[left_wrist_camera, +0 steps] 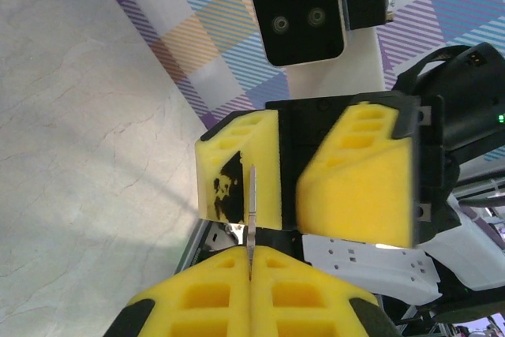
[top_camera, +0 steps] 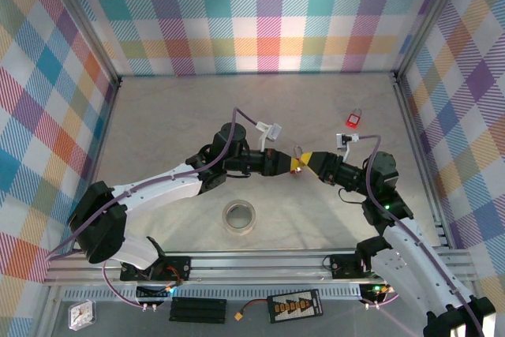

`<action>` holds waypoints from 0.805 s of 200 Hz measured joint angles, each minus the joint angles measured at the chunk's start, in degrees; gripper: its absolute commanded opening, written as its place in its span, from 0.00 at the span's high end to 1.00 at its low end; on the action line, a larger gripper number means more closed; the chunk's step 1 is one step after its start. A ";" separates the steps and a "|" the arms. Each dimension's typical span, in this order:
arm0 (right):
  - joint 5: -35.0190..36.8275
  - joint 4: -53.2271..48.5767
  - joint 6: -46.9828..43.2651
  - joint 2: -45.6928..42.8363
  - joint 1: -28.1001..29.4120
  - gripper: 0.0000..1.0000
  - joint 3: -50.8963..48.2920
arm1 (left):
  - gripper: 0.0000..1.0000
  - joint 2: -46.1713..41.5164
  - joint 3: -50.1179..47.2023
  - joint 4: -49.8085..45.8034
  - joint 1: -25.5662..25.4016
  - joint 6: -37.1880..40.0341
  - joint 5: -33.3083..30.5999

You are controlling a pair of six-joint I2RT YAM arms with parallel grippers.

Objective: Unlock with the key

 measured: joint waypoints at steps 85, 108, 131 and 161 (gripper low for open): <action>0.66 2.78 2.93 0.13 -0.17 1.00 -0.81 | 0.71 -0.24 -1.27 2.84 0.00 -1.86 -0.52; 0.68 2.97 2.95 0.70 -0.17 1.00 -0.81 | 0.51 -0.22 -3.34 7.26 -0.11 -4.22 -0.44; 0.66 2.99 2.97 1.42 -0.17 1.00 -0.81 | 0.51 -0.22 -5.57 10.14 -0.11 -6.51 -0.44; 0.66 2.99 2.95 1.75 -0.17 1.00 -0.81 | 0.53 -0.15 -5.88 12.70 -0.11 -8.09 -0.31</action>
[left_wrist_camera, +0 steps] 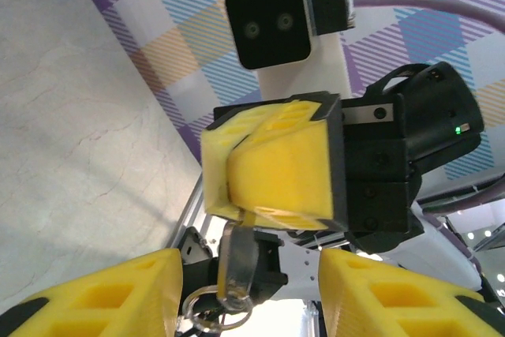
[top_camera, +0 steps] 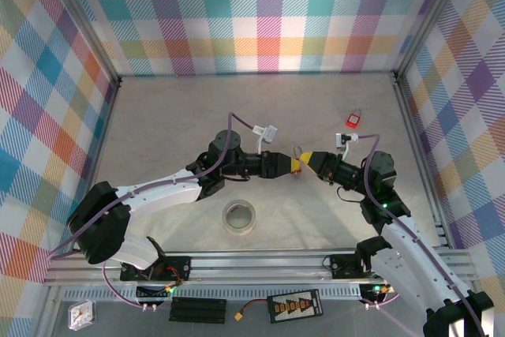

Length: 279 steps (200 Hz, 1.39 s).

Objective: Unlock with the key

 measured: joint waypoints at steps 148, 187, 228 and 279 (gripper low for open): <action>0.02 -0.02 0.00 0.00 0.00 1.00 0.00 | 0.77 3.02 0.00 3.58 -0.66 -1.88 2.80; 0.00 0.00 0.00 -0.26 0.00 1.00 0.00 | 0.86 3.02 0.00 3.65 -0.66 -1.79 2.80; 0.02 -0.09 -0.35 -0.98 0.00 1.00 0.00 | 0.98 3.02 0.00 3.63 -0.66 -1.60 2.84; 0.70 -2.47 -2.05 -1.86 0.02 0.65 0.00 | 1.00 2.84 0.92 -0.02 -0.63 1.09 2.80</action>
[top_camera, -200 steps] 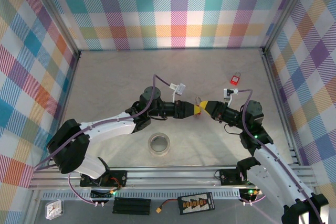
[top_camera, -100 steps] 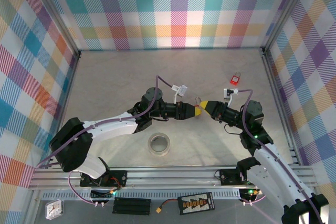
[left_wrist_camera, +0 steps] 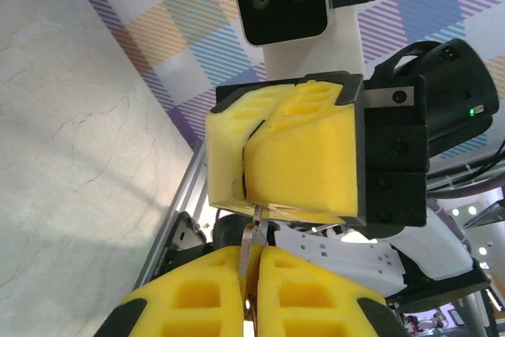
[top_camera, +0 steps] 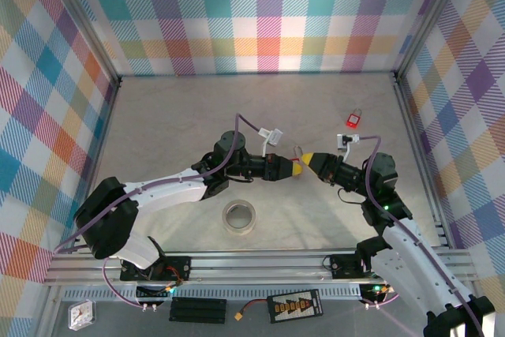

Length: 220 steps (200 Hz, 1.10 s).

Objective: Unlock with the key

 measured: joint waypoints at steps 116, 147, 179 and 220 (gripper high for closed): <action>31.34 -52.30 -33.40 47.21 -18.25 0.30 48.04 | 1.00 -5.18 9.60 -37.77 1.42 26.27 -7.54; 34.45 -56.35 -37.00 64.59 -21.42 0.30 56.68 | 1.00 -5.18 9.60 -38.12 1.11 27.67 -11.08; 37.77 -59.41 -39.28 77.07 -22.03 0.32 69.64 | 1.00 -5.18 9.53 -37.92 1.07 27.80 -12.61; 40.30 -64.24 -41.35 90.25 -22.03 0.35 87.52 | 1.00 -5.49 8.46 -37.77 1.05 27.74 -13.70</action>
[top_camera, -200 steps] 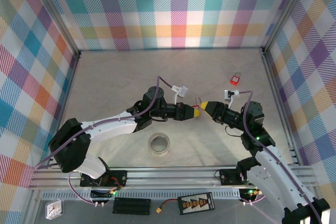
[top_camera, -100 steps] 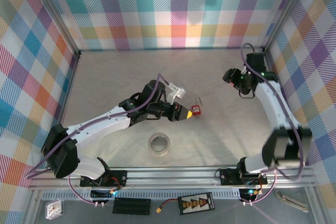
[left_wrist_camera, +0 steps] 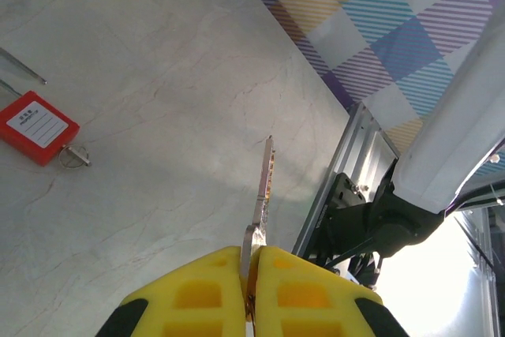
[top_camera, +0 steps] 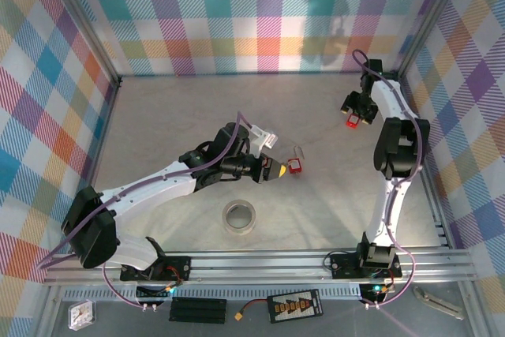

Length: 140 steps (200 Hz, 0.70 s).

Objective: Unlock with the key

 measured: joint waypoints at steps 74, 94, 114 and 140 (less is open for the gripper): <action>2.97 -7.04 -1.70 10.05 0.00 0.37 10.51 | 1.00 -1.86 -0.17 -0.39 -0.04 0.02 -1.46; 3.15 -7.80 -1.77 10.82 0.00 0.38 11.23 | 1.00 -1.86 -0.17 -0.42 -0.04 0.02 -1.53; 3.13 -7.91 -1.97 11.30 0.00 0.42 11.58 | 1.00 -1.86 -0.17 -0.55 -0.04 0.02 -1.92; 2.91 -7.91 -2.38 12.48 0.00 0.45 12.11 | 1.00 -1.86 -0.17 -0.76 -0.04 0.02 -2.34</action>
